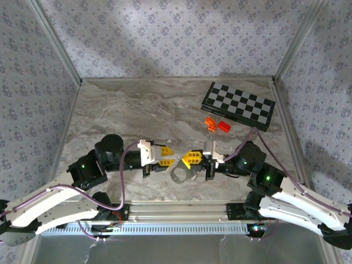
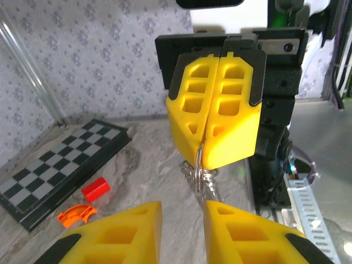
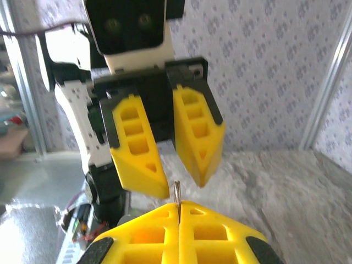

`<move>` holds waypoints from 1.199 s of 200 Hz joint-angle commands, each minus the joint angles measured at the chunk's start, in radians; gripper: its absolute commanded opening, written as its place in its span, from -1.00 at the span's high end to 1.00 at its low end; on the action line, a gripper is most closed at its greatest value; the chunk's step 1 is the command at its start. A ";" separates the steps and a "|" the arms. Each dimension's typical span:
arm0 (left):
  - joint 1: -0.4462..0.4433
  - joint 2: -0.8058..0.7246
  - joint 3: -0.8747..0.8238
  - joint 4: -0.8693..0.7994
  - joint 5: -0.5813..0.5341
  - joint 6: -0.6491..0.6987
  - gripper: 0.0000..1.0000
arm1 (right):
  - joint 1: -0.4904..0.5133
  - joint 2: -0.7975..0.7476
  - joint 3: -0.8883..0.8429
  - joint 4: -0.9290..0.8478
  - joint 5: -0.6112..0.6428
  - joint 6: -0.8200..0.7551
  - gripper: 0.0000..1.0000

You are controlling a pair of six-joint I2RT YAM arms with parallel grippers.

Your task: Put the keys on the keyring

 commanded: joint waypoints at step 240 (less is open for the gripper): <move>0.005 0.056 0.093 -0.039 0.064 0.030 1.00 | -0.046 -0.002 -0.006 0.030 0.005 -0.008 0.44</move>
